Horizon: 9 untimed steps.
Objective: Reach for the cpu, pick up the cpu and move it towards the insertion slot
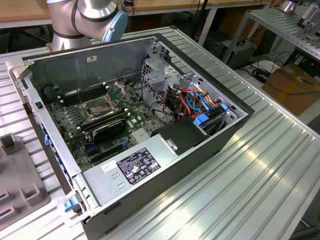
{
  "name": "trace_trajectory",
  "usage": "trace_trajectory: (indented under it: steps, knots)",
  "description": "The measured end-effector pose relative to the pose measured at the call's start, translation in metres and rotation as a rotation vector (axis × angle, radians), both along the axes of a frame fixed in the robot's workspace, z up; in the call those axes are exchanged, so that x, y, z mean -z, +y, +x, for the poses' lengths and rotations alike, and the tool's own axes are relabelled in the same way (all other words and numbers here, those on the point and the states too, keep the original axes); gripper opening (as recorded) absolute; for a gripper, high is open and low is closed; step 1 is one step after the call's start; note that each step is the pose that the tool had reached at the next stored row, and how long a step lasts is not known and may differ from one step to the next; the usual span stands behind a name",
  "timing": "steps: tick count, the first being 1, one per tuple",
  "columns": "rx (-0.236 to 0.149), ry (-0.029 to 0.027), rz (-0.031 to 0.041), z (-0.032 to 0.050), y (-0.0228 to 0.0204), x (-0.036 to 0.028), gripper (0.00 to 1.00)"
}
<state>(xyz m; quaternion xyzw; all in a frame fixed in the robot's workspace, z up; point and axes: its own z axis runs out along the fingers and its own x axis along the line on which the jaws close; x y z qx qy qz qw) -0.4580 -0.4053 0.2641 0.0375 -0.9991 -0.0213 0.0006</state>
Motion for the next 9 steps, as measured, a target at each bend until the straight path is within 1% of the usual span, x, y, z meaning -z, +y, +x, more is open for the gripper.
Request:
trace_trajectory:
  steps: [9]
  knots:
    - [0.0,0.0,0.0006,0.0,-0.0006,0.0,0.66]
